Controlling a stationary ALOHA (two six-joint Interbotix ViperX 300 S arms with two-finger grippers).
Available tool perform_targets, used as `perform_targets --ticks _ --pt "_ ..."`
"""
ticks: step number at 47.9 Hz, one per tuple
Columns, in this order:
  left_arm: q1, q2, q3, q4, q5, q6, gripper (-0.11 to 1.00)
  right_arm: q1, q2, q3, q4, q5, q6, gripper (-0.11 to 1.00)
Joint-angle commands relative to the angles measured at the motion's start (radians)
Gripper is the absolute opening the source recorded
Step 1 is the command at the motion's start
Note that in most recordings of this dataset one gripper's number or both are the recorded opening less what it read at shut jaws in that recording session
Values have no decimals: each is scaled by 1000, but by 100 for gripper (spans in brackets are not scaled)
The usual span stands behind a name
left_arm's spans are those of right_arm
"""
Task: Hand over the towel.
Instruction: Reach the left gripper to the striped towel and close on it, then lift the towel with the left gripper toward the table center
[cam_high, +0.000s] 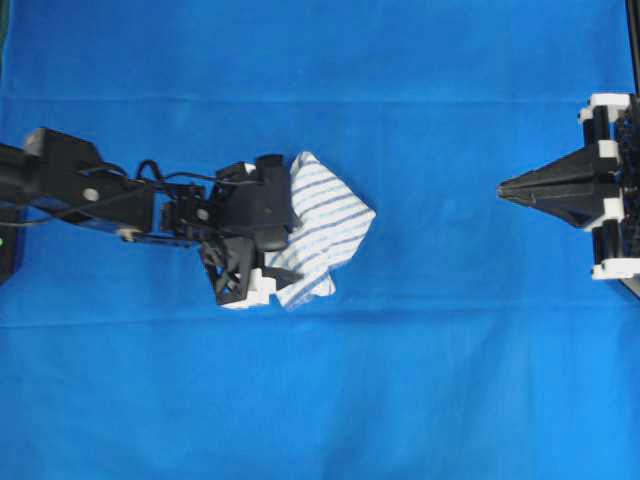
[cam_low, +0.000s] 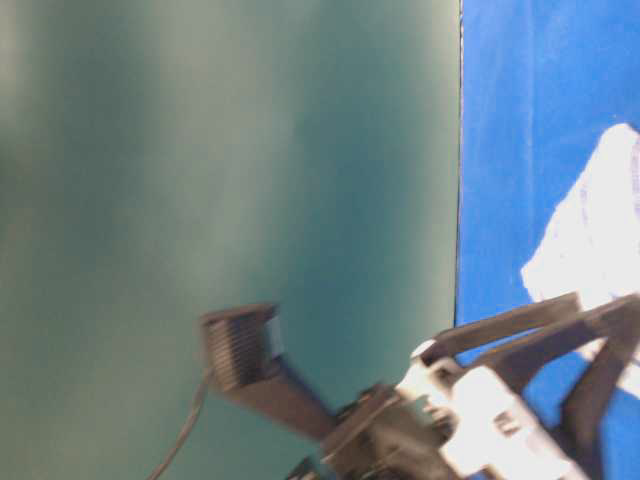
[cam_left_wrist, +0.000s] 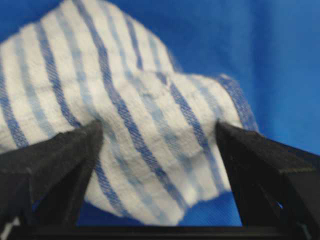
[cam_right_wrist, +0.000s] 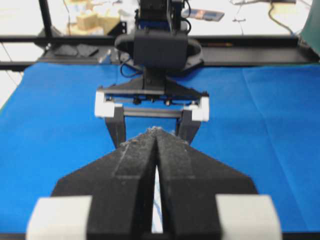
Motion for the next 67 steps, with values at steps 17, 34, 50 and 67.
perform_targets --ticks 17,34,50,67 --pt "46 91 -58 3 6 11 93 0 44 -11 -2 -32 0 0" --pt "46 55 -81 5 71 37 21 0 44 -12 -2 -31 -6 0" --pt "41 -235 -83 5 44 60 14 0 40 -14 -3 -35 -9 0" --pt "32 -436 -81 5 -114 54 14 -5 41 -12 -3 -44 -11 0"
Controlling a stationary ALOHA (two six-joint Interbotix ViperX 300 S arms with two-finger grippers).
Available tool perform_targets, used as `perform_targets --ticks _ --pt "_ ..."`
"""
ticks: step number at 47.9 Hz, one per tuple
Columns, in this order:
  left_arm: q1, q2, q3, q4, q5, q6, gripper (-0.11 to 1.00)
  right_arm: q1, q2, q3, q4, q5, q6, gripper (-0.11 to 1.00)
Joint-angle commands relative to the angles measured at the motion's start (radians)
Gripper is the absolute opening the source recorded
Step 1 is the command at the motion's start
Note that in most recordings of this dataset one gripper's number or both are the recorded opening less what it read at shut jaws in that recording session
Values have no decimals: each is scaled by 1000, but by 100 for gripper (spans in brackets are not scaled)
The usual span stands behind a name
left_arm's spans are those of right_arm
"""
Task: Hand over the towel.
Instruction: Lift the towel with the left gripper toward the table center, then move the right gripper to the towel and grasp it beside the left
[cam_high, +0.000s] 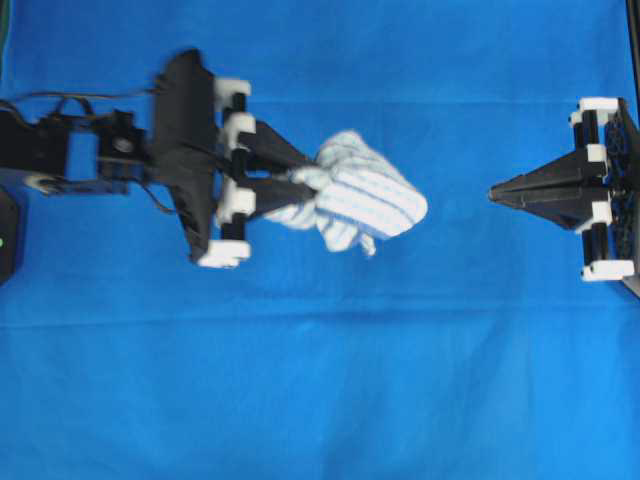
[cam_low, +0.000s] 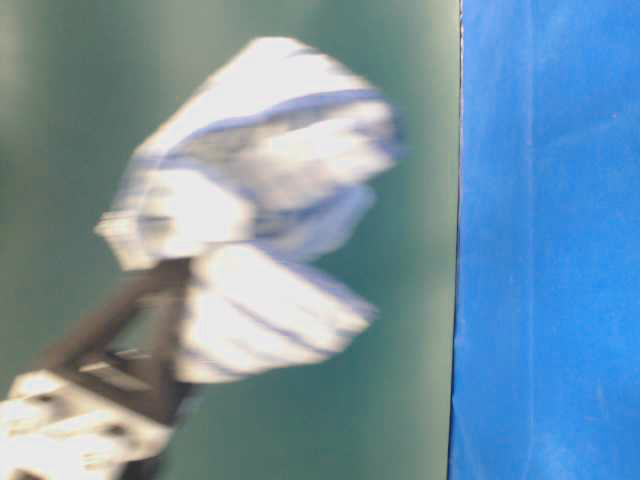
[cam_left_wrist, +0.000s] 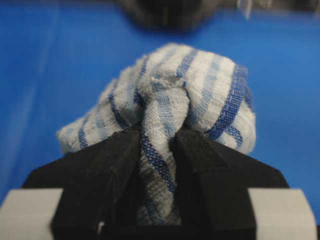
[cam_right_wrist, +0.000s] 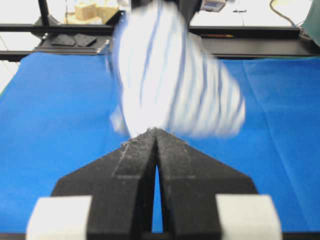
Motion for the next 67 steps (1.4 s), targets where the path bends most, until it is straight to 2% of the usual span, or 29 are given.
perform_targets --ticks 1,23,32,34,42,45,67 --pt "-8 -48 -15 2 -49 0 14 -2 5 -12 -2 -17 -2 0" --pt "-11 -48 -20 2 -69 0 14 -2 21 -17 -2 -60 -6 0" --pt "-11 -48 -20 2 -69 0 14 -2 74 -52 -2 -104 -6 1" --pt "-11 -48 -20 2 -69 0 14 -3 95 -66 -2 -109 -6 8" --pt "-11 -48 -20 2 -69 -2 14 -3 233 -152 -2 -137 -6 59" --pt "-11 -48 -20 2 -69 -2 14 -2 302 -201 -2 -144 -3 70" --pt "-11 -52 -15 2 -63 0 14 6 584 -453 0 -149 12 71"
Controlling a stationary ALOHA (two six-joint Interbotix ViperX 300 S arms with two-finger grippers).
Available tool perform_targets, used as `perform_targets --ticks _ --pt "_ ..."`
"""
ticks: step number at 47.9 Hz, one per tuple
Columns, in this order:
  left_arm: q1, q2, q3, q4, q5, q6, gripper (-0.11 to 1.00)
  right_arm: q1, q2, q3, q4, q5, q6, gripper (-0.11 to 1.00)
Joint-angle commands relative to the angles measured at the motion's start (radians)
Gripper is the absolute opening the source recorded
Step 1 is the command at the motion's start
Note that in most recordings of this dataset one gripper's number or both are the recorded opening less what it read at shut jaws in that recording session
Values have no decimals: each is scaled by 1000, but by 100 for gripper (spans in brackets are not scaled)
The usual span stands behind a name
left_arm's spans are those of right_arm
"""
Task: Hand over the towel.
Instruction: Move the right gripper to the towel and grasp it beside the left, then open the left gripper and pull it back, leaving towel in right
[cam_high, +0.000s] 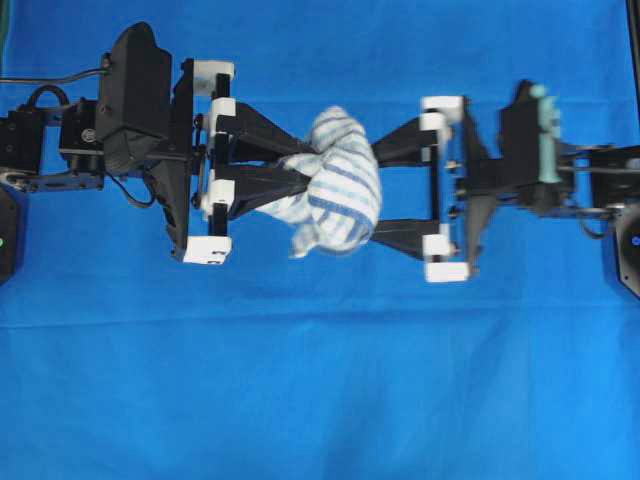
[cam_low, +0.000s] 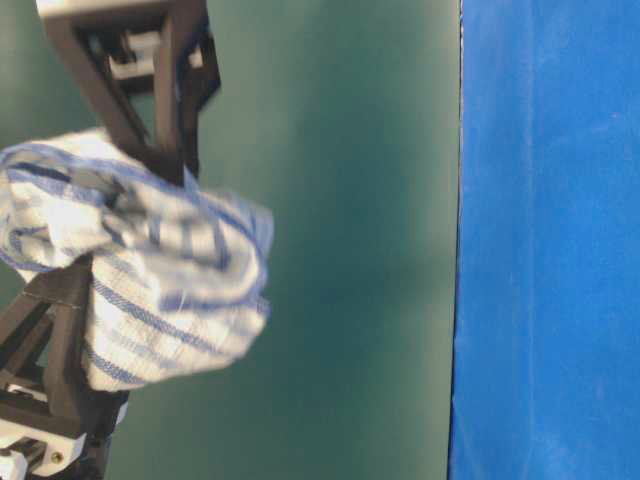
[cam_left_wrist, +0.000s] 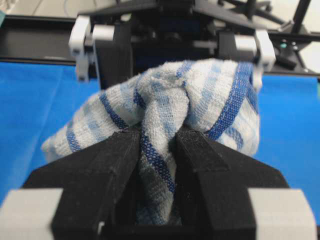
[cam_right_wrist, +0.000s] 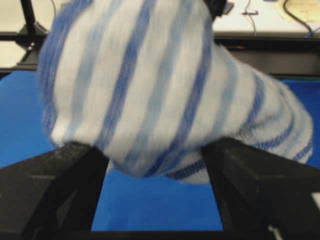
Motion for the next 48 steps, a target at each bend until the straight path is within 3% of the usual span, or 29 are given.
perform_targets --ticks 1,11,23,27,35,48 --pt "-3 -17 -15 2 -5 2 14 3 31 -60 2 -11 2 71" --pt "-3 -17 -12 2 -5 2 14 5 89 -121 2 -5 3 71" --pt "-3 -21 -9 2 -5 3 14 5 92 -127 6 -11 2 68" --pt "-3 -20 -9 3 -5 3 14 5 95 -130 6 -6 0 55" --pt "-3 -18 -12 2 -8 3 14 3 97 -132 2 12 -8 12" --pt "0 -18 -12 2 -9 5 14 3 97 -132 2 18 -11 12"
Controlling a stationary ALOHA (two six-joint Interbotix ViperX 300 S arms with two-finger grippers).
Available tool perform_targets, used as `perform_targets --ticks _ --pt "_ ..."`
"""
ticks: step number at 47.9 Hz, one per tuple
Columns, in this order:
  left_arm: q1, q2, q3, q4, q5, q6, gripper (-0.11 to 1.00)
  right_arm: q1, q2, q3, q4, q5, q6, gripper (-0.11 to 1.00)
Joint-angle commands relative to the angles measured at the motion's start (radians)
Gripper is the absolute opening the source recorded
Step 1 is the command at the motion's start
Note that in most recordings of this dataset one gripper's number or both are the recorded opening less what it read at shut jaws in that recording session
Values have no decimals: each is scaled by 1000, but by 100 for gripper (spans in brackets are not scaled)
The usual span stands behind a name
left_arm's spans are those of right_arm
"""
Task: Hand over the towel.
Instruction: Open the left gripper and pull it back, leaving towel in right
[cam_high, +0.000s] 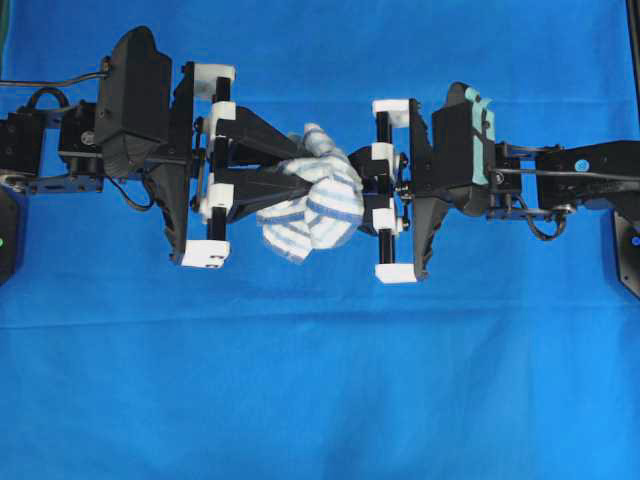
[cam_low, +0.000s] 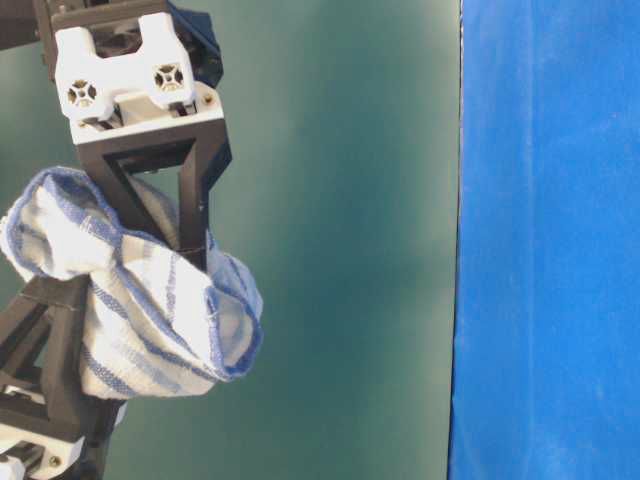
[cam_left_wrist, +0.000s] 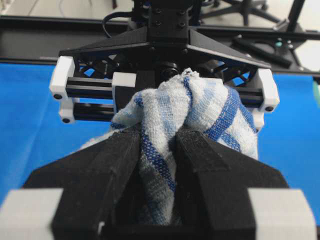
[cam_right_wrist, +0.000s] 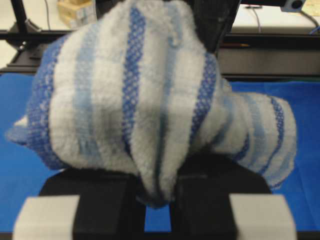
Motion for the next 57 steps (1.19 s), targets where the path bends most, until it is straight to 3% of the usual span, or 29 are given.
perform_targets --ticks 1,12,23,26,46,57 --pt "6 -18 -12 2 -8 2 14 3 -11 -28 -2 -2 -3 12" --pt "18 -25 -8 2 -11 -6 18 3 -15 -26 -2 12 0 12" --pt "18 -64 26 2 -18 -6 84 5 -48 -9 -2 29 2 12" --pt "18 -89 44 2 -20 -5 92 5 -61 2 -2 32 2 12" --pt "18 -347 209 2 5 -5 93 5 -186 110 3 92 9 12" --pt "18 -397 241 0 5 -5 93 5 -196 117 6 118 11 12"
